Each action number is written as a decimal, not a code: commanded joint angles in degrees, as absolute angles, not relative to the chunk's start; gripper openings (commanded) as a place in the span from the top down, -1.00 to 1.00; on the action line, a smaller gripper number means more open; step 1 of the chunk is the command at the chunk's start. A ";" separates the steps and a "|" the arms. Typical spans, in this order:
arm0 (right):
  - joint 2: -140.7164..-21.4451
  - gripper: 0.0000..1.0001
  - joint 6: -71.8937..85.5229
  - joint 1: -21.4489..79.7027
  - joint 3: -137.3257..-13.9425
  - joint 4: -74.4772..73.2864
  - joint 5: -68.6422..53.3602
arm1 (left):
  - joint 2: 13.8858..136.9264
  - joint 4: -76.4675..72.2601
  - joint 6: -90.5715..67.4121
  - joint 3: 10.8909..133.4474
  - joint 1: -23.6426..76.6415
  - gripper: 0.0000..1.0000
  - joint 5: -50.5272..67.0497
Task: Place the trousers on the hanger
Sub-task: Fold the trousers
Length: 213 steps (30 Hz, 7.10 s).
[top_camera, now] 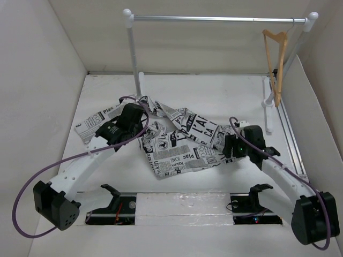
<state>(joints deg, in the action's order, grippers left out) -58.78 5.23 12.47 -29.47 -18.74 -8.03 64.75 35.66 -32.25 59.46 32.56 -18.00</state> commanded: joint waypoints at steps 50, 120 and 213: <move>-60.22 -0.54 7.55 8.62 -42.57 -27.34 -2.52 | 49.21 51.77 -30.51 80.04 30.67 1.00 -48.79; -62.58 -0.31 0.70 20.65 -46.50 -27.16 -9.84 | 32.35 64.69 -53.17 85.34 29.09 -0.10 -54.05; -65.48 -0.11 -5.80 19.61 -40.00 -18.28 -10.20 | 94.56 9.84 -49.92 55.98 -8.44 -0.07 -9.67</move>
<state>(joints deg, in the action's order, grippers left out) -66.78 -4.54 21.26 -41.15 -17.78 -11.70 93.62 12.12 -48.97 52.66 -7.99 -9.52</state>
